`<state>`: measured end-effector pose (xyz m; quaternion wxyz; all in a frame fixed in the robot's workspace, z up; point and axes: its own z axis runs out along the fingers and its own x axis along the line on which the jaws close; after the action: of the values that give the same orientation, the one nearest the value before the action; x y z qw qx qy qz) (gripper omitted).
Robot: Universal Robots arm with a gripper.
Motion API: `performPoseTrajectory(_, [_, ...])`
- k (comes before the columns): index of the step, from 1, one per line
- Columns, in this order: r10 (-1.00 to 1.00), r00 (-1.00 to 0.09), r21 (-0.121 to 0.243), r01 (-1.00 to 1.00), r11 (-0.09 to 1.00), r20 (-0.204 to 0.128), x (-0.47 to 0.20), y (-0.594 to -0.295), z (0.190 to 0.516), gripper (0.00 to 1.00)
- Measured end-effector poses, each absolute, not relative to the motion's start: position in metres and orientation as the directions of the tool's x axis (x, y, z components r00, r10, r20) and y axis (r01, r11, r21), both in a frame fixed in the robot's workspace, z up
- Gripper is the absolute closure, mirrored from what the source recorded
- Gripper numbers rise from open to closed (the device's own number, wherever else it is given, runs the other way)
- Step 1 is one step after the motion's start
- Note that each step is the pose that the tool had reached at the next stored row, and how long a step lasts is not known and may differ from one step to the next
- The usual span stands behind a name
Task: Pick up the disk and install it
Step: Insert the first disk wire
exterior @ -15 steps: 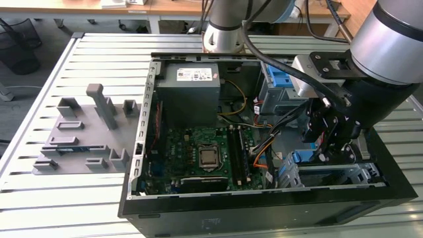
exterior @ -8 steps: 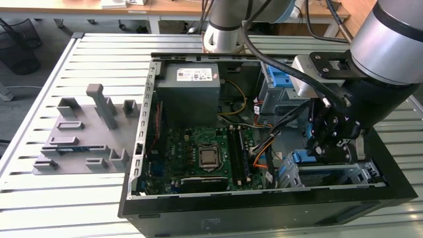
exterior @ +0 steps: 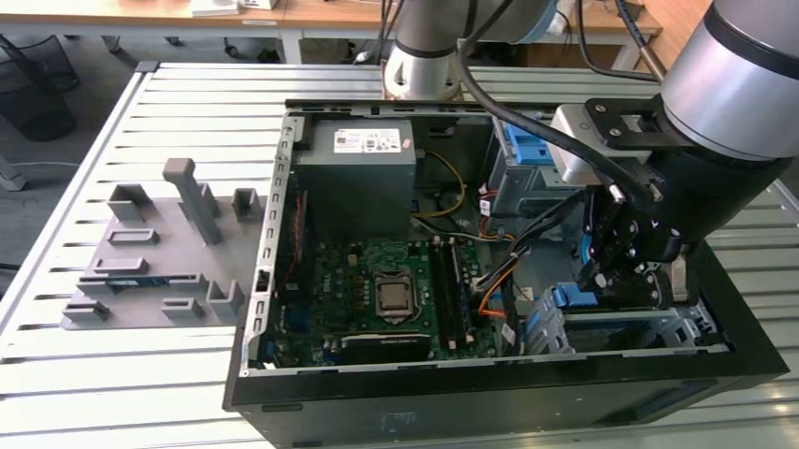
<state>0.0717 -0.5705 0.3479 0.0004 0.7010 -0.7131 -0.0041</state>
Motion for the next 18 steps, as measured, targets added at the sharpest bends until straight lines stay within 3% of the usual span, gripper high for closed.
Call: performPoseTrajectory(18, [-1.000,-0.017,0.006,-1.000,0.017,-0.005,0.084,-0.571,0.348,0.89])
